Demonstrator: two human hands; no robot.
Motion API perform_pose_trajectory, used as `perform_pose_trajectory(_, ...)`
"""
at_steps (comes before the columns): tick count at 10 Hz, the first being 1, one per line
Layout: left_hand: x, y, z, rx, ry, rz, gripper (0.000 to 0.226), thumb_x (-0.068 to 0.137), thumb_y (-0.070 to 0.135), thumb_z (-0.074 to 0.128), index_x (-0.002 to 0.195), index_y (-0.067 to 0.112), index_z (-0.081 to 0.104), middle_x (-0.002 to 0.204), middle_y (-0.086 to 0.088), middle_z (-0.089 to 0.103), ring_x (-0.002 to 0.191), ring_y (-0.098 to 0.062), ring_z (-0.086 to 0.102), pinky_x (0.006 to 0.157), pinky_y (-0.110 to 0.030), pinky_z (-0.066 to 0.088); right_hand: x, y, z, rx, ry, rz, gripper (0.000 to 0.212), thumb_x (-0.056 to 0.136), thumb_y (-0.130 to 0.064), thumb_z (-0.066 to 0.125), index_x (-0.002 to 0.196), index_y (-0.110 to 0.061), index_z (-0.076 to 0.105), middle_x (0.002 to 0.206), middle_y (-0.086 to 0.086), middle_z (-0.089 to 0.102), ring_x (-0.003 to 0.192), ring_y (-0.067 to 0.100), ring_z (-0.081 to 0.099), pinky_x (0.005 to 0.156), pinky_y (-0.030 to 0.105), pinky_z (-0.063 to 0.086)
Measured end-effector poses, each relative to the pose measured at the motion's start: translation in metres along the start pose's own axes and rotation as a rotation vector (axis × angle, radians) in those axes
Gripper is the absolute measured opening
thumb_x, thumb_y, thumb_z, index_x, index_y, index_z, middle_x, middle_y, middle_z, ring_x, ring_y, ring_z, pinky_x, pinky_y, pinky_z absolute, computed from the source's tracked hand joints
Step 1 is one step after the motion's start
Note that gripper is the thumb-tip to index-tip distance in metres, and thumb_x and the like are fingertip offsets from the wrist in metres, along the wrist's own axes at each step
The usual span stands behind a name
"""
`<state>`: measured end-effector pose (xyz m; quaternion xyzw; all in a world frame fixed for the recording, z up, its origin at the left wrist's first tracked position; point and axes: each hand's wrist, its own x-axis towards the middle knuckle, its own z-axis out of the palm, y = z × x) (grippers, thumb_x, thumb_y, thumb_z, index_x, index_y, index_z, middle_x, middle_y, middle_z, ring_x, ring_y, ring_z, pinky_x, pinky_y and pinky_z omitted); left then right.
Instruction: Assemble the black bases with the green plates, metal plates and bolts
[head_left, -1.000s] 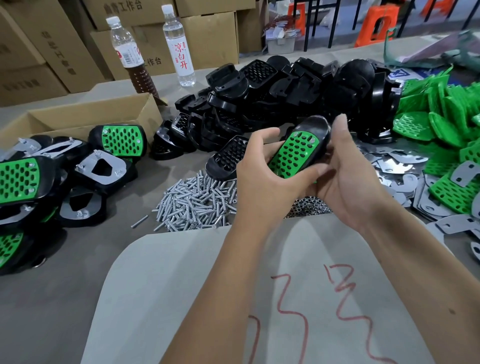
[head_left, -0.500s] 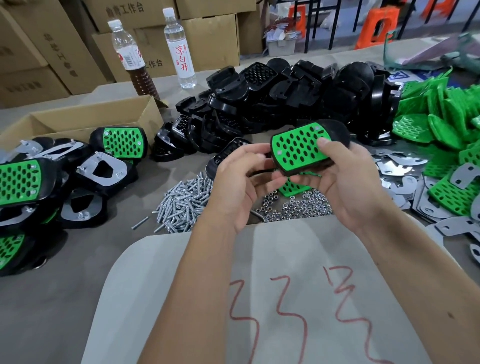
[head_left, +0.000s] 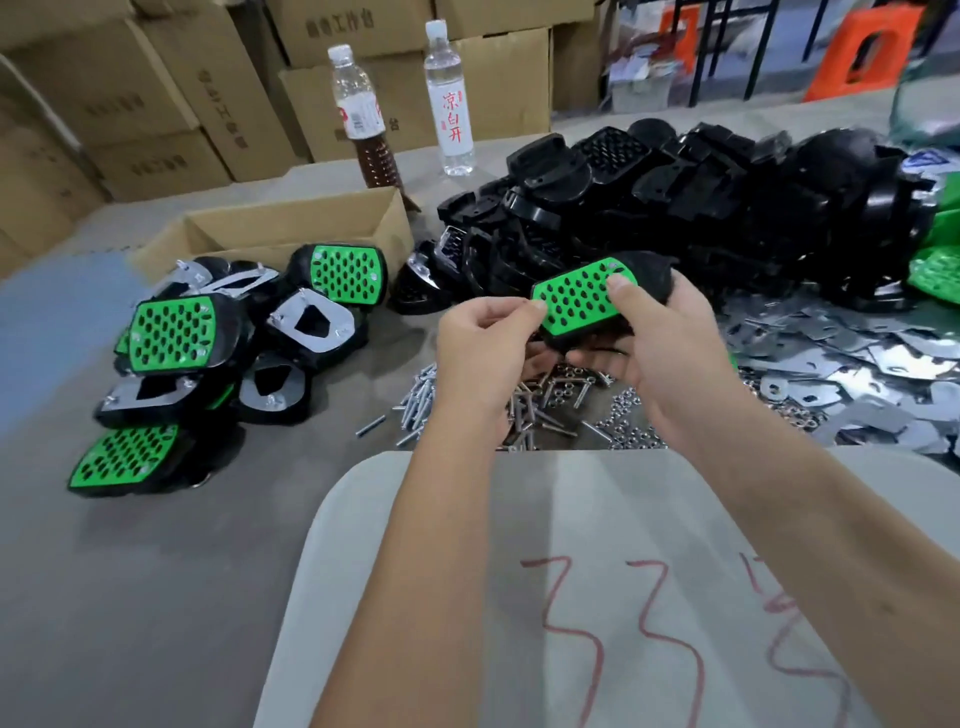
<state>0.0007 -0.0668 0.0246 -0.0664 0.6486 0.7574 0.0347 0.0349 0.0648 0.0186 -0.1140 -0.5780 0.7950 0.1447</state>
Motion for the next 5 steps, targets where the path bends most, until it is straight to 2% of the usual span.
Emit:
perform_pose_trajectory(1,0.009,0.013,-0.032,0.138,0.236,0.124,0.013,0.087,0.000,0.075,0.089,0.011,0.069,0.092,-0.009,0.074,0.066,-0.013,0.074,0.067,-0.034,0.064,0.017,0.012,0.041,-0.346,-0.008,-0.074,0.005,0.101,-0.029,0.066,0.101,-0.025,0.064,0.094,0.008,0.072,0.068,0.020,0.066,0.056,0.036,0.052)
perform_pose_trajectory(2,0.013,0.032,-0.065,0.291,0.498,0.287,0.015,0.084,0.005,0.076,0.093,0.015,0.070,0.092,-0.001,0.074,0.086,-0.018,0.074,0.087,-0.041,0.062,0.025,0.017,0.098,-0.369,-0.156,0.000,0.025,0.101,-0.040,0.066,0.109,-0.017,0.070,0.103,0.009,0.076,0.085,0.031,0.071,0.067,0.042,0.053)
perform_pose_trajectory(3,0.014,0.054,-0.091,0.398,0.664,0.435,0.025,0.084,0.012,0.070,0.109,0.012,0.072,0.099,0.005,0.073,0.091,-0.014,0.070,0.092,-0.037,0.057,0.033,0.014,0.150,-0.589,-0.290,-0.041,0.048,0.100,-0.054,0.061,0.107,-0.007,0.070,0.104,0.013,0.072,0.104,0.037,0.069,0.088,0.046,0.054)
perform_pose_trajectory(4,0.019,0.065,-0.103,0.522,0.692,0.463,0.040,0.087,0.020,0.069,0.125,0.007,0.066,0.120,-0.004,0.070,0.117,-0.025,0.063,0.105,-0.041,0.047,0.034,0.009,0.184,-0.563,-0.370,0.036,0.044,0.102,-0.044,0.063,0.111,-0.001,0.062,0.100,0.021,0.060,0.089,0.033,0.060,0.076,0.039,0.049)
perform_pose_trajectory(5,0.020,0.060,-0.096,0.528,0.730,0.508,0.044,0.086,0.017,0.069,0.128,0.008,0.062,0.129,-0.009,0.062,0.123,-0.026,0.057,0.108,-0.039,0.043,0.032,0.008,0.176,-0.200,-0.377,0.196,0.037,0.106,-0.024,0.060,0.126,0.007,0.062,0.092,0.018,0.059,0.059,0.021,0.053,0.049,0.020,0.047)
